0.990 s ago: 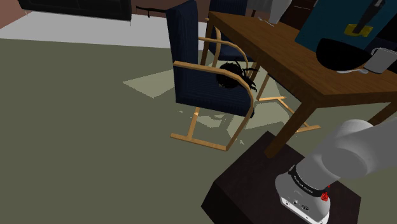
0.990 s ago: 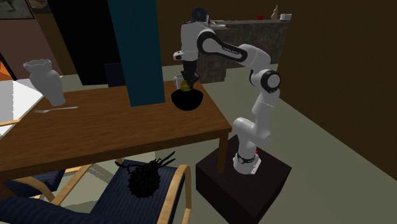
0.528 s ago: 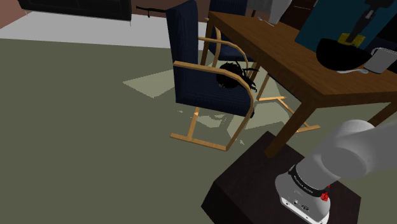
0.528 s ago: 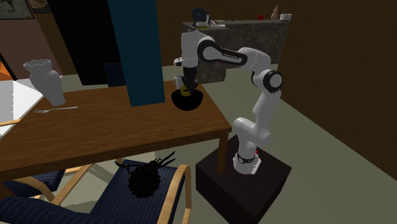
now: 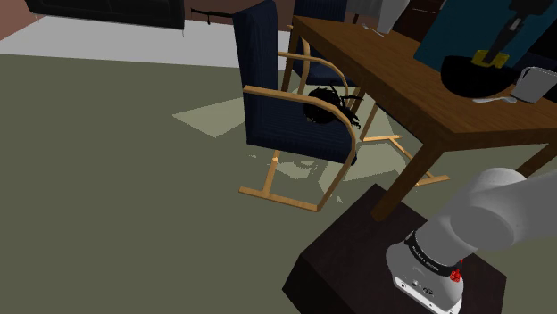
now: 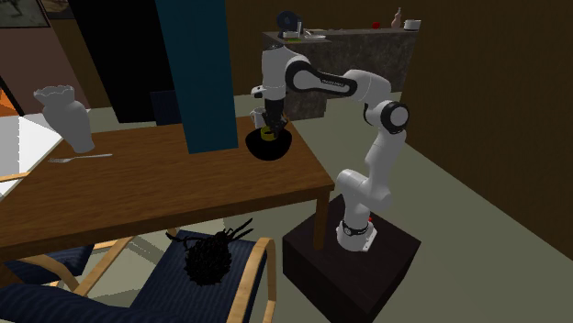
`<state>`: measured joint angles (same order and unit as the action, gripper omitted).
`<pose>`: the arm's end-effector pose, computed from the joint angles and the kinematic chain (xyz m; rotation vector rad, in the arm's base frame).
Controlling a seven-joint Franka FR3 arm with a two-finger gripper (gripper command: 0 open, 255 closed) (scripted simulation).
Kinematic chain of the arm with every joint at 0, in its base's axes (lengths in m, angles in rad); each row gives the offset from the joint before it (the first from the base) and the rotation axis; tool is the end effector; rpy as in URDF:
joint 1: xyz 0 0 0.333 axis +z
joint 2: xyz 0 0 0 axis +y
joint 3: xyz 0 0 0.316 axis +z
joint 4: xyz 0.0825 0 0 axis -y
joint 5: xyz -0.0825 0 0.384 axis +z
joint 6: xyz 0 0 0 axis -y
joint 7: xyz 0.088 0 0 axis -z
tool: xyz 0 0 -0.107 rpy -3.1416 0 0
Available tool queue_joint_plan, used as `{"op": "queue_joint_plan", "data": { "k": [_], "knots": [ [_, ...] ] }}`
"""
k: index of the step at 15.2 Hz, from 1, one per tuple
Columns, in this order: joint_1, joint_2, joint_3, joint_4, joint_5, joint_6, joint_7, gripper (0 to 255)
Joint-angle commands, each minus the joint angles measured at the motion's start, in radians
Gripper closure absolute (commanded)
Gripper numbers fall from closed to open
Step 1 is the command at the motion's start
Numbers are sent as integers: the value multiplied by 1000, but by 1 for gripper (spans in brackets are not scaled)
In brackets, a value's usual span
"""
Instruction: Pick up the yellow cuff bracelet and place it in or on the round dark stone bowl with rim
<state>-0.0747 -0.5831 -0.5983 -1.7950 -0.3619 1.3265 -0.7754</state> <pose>0.2032 -0.3384 0.7034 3.1021 0.1356 -0.0158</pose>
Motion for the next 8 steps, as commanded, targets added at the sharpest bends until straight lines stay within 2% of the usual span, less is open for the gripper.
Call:
{"op": "queue_joint_plan", "data": {
  "k": [1, 2, 7, 8],
  "knots": [
    [0, 0, 0, 0, 0, 0, 0, 255],
    [0, 0, 0, 0, 0, 0, 0, 0],
    [0, 0, 0, 0, 0, 0, 0, 0],
    [6, 20, 0, 49, 7, -30, -8, 0]
  ]
}}
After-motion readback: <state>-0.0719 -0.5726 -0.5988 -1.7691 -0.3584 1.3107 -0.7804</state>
